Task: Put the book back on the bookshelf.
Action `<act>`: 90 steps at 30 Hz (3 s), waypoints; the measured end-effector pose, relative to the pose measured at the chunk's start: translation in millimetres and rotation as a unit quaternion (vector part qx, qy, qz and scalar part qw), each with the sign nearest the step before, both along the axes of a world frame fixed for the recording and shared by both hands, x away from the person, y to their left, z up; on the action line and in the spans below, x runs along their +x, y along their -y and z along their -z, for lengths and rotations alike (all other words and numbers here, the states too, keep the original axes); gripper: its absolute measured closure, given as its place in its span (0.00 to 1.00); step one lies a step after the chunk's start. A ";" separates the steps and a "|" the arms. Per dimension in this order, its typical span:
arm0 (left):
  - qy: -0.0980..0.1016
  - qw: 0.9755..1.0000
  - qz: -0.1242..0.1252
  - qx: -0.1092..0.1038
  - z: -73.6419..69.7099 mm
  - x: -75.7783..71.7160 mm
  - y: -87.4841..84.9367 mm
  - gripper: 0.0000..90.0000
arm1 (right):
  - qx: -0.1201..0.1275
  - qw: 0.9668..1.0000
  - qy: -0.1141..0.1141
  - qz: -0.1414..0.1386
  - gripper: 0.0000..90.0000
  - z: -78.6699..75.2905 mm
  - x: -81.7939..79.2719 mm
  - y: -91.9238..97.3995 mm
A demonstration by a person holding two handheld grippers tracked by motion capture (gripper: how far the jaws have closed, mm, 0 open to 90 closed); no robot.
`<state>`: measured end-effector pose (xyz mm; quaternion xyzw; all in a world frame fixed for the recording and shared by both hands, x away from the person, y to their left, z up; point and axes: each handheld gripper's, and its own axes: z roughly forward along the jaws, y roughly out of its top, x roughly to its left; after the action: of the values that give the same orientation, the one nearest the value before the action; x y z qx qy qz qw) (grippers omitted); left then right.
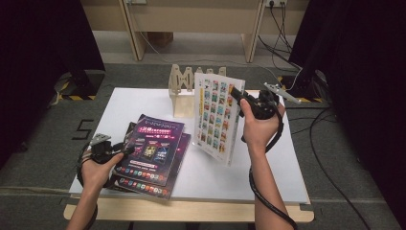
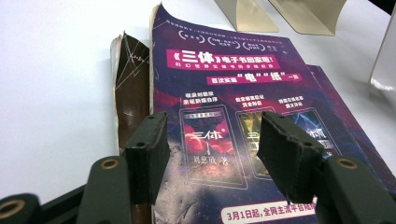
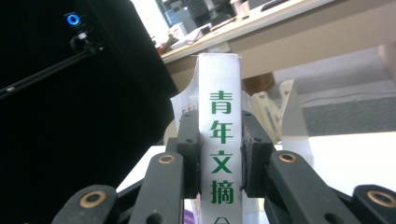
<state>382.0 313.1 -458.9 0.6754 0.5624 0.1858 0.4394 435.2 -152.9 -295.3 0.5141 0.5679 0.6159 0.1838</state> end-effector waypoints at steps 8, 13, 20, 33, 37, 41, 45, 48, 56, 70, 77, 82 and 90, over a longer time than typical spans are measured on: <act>0.001 1.000 -0.003 0.000 -0.6 0.0 -2.8 0.46 | -0.005 1.000 0.005 0.020 0.83 -5.5 7.8 6.5; 0.002 1.000 -0.004 0.001 -1.0 0.6 -3.6 0.46 | -0.013 0.999 0.003 0.038 0.83 -5.3 13.2 10.0; 0.001 1.000 -0.004 0.000 0.0 1.1 -2.7 0.46 | -0.009 0.999 -0.002 0.030 0.83 -7.2 20.3 5.1; -0.001 1.000 -0.001 0.003 1.0 1.1 -3.1 0.46 | -0.013 1.000 -0.004 0.021 0.83 -10.3 47.7 -11.7; -0.001 1.000 -0.003 0.002 1.6 1.4 -3.1 0.46 | -0.020 1.000 -0.002 0.024 0.83 -12.4 56.7 -14.1; -0.001 1.000 -0.002 0.003 2.3 1.6 -2.7 0.46 | -0.027 0.999 0.001 0.034 0.83 -14.8 66.5 -15.1; -0.002 1.000 -0.001 0.003 2.7 1.6 -1.8 0.46 | -0.033 0.998 0.005 0.048 0.83 -14.4 72.3 -15.2; -0.003 1.000 0.001 0.004 3.1 1.6 -1.4 0.46 | -0.044 0.997 0.009 0.066 0.83 -13.0 74.1 -16.3; -0.004 1.000 0.001 0.005 3.6 1.6 -1.5 0.46 | -0.051 0.995 0.011 0.082 0.83 -11.9 75.6 -16.1; 0.002 1.000 0.004 0.005 2.8 1.9 -1.4 0.47 | -0.071 0.992 0.021 0.101 0.83 -13.8 72.7 -19.5; 0.002 1.000 0.004 0.007 2.6 1.4 -0.7 0.47 | -0.086 0.990 0.023 0.113 0.83 -12.8 77.8 -28.0; 0.002 1.000 0.006 0.006 2.7 1.6 0.3 0.47 | -0.093 0.988 0.029 0.122 0.83 -14.9 83.3 -36.0; 0.001 1.000 0.006 0.006 4.2 1.4 0.3 0.47 | -0.103 0.984 0.040 0.137 0.83 -16.9 97.2 -45.3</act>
<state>383.4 312.9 -463.1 0.6810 0.5568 0.1870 0.4373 532.3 -107.6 -278.4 0.5400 0.5449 0.5431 0.3414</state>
